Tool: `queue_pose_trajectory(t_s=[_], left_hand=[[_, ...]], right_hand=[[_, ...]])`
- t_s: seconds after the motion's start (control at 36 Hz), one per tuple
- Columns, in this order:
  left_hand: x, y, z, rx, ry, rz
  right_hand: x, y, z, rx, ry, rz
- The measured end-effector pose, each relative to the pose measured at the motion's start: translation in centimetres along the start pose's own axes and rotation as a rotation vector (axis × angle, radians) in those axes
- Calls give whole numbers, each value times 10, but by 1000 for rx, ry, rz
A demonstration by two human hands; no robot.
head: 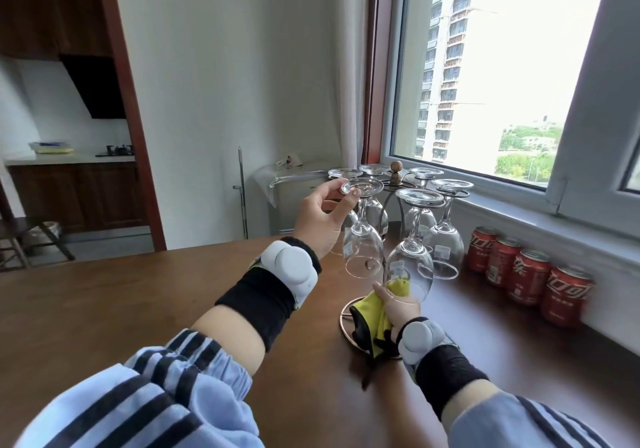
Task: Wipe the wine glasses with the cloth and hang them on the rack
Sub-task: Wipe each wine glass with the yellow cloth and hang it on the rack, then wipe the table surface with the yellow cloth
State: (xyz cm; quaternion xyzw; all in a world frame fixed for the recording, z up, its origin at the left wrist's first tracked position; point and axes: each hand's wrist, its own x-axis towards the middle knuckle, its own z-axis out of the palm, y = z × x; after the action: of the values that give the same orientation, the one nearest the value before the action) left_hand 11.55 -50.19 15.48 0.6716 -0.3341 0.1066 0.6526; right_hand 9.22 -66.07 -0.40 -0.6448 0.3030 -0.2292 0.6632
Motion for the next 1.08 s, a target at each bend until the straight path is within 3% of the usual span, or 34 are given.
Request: queue_pose_trajectory(t_s=[0.08,0.44,0.72,0.78,0.83,0.97,1.08], left_hand=[[1,-2,2,3,5,1],[-24,-3,-21,34,13,-71],[-90,-15,-95,218,-26,-274],[-105,-17,-112,268,-25,-299],[-126,-20,-137,309,4,-334],[-160,-27,-181,429,-16,-444],[-190,-41,-223,641,-53,-552]], right_hand=[[-1,3,-4,-49,-3,95],[-55,0,-13,138,41,248],[-120,-15,7,174,-75,187],[-143,-17,10,72,-94,3],[-175,-15,20,-161,-245,-203],[-214,27,42,-1250,-789,-346],[-234,38,58,-1515,-919,-546]])
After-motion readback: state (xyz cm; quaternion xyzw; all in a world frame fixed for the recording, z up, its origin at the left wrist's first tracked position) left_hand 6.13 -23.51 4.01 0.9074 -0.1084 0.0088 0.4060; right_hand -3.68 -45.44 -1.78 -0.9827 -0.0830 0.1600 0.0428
